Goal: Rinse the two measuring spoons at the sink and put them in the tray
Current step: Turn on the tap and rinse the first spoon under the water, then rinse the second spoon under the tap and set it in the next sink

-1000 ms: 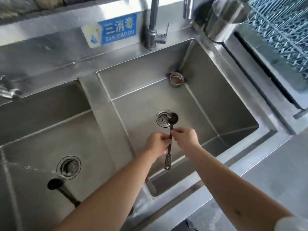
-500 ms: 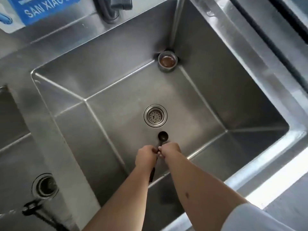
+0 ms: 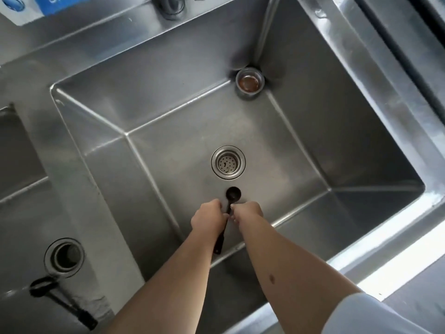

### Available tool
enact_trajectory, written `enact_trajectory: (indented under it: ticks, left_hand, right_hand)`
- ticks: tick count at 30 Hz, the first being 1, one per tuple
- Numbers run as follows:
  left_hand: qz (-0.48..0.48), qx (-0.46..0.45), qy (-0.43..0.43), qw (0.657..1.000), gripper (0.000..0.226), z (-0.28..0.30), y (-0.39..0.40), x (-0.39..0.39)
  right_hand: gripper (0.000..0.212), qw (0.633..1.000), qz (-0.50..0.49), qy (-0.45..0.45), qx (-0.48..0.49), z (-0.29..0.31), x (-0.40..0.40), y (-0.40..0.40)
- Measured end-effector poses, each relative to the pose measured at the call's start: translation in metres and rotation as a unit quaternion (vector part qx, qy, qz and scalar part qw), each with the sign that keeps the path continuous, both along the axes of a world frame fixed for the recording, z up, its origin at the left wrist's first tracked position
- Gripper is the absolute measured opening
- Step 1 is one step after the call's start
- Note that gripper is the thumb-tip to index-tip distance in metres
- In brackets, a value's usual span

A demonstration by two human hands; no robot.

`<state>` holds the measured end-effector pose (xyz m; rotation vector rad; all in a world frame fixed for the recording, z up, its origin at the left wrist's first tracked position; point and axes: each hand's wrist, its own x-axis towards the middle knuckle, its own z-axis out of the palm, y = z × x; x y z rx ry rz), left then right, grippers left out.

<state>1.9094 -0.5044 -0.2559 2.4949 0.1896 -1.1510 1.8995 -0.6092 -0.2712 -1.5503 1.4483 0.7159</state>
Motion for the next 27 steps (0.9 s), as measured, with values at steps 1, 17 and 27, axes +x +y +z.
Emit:
enact_trajectory:
  ticks: [1, 17, 27]
  left_hand:
    - [-0.016, 0.0, -0.018, 1.0, 0.028, 0.008, 0.002, 0.002]
    - [-0.026, -0.04, -0.373, 0.927, 0.042, 0.215, 0.181, -0.012]
    - [0.176, -0.004, -0.172, 0.969, 0.04, 0.185, 0.367, -0.123]
  right_hand:
    - [0.031, 1.0, 0.026, 0.0, -0.01, 0.013, 0.003, 0.0]
    - [0.065, 0.765, 0.568, -0.265, -0.151, 0.232, -0.009, 0.146]
    - [0.044, 0.672, 0.7, -0.24, -0.02, 0.208, -0.07, 0.342]
